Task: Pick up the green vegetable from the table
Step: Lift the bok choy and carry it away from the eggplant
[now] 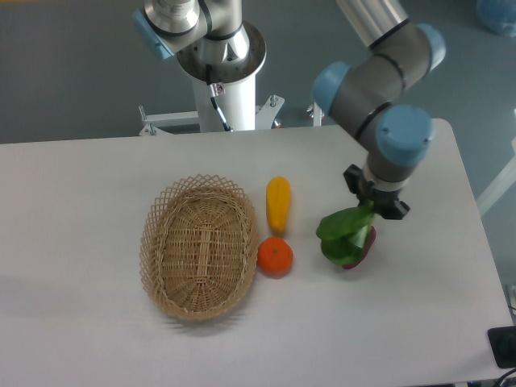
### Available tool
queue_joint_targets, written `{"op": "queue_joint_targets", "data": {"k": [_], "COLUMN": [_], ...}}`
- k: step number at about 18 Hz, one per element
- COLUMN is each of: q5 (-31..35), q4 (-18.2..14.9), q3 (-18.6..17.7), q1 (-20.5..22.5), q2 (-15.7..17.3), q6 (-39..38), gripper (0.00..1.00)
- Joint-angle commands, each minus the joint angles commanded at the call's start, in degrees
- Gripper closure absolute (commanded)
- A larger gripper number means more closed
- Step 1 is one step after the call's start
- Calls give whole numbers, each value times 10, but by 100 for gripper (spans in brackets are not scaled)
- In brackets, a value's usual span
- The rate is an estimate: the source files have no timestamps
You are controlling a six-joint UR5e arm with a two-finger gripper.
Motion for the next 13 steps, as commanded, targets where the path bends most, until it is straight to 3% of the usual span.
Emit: {"op": "queue_joint_targets", "data": {"k": [13], "q5": [-27], "q4": [1], "q3": [190], "q1": [12], "q2": [-124], "q6": [-5], "gripper": [75]}}
